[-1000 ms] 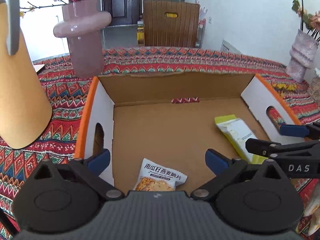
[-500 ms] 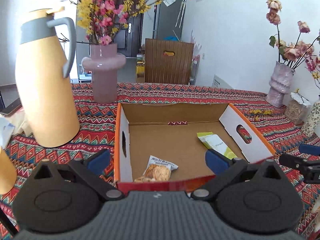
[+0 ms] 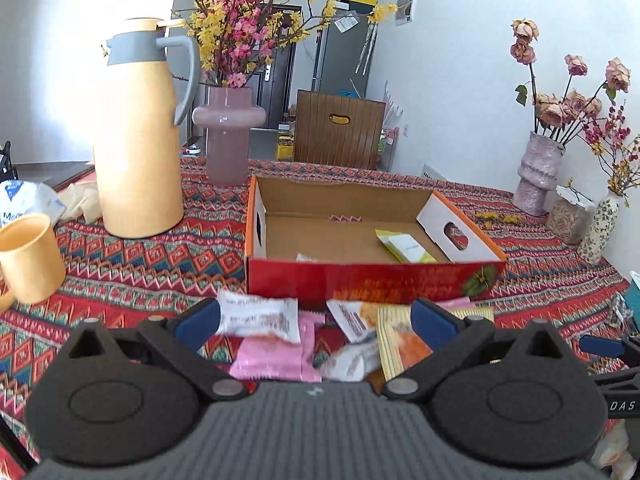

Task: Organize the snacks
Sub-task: 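Move both open grippers from the box back to the snack pile, then close the right gripper on a white cookie packet in the pile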

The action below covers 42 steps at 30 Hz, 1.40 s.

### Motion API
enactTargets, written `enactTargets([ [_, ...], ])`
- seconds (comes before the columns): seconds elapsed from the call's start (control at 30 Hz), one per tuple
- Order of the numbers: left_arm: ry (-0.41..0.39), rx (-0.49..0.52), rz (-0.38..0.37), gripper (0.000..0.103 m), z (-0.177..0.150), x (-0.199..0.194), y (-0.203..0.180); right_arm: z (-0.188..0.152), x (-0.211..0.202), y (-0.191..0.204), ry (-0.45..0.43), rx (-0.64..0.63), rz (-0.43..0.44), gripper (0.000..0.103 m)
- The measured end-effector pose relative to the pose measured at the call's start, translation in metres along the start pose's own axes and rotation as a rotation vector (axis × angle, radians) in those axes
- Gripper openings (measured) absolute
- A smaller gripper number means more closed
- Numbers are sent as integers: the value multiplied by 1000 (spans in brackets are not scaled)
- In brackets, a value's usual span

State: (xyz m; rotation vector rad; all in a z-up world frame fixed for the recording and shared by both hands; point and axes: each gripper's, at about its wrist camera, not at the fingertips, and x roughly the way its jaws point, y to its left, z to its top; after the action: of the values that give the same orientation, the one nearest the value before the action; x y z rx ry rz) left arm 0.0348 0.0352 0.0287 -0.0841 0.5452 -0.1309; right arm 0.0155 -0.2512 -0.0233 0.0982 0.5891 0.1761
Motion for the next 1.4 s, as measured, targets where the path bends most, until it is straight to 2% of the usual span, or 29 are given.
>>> enactTargets([
  [0.27, 21, -8, 3, 103, -34, -25, -4, -43, -17, 12, 64, -46, 12, 103],
  [0.47, 24, -19, 15, 103, -49, -44, -2, -60, -19, 17, 76, -84, 16, 101],
  [0.57, 22, -26, 25, 103, -55, -52, 0, -66, -14, 23, 81, -111, 12, 92],
  [0.63, 21, -34, 25, 103, -58, -57, 2, -69, -10, 25, 91, -118, 8, 80],
  [0.87, 24, -57, 24, 103, -67, -63, 13, -72, -11, 24, 62, -118, -1, 67],
  [0.97, 25, -66, 24, 103, -67, -63, 15, -72, -13, 23, 56, -122, -6, 53],
  [1.0, 25, -67, 25, 103, -68, -63, 15, -72, -14, 23, 52, -123, -4, 42],
  [1.4, 40, -81, 37, 103, -64, -60, 14, -73, -29, 19, -5, -99, -12, 40],
])
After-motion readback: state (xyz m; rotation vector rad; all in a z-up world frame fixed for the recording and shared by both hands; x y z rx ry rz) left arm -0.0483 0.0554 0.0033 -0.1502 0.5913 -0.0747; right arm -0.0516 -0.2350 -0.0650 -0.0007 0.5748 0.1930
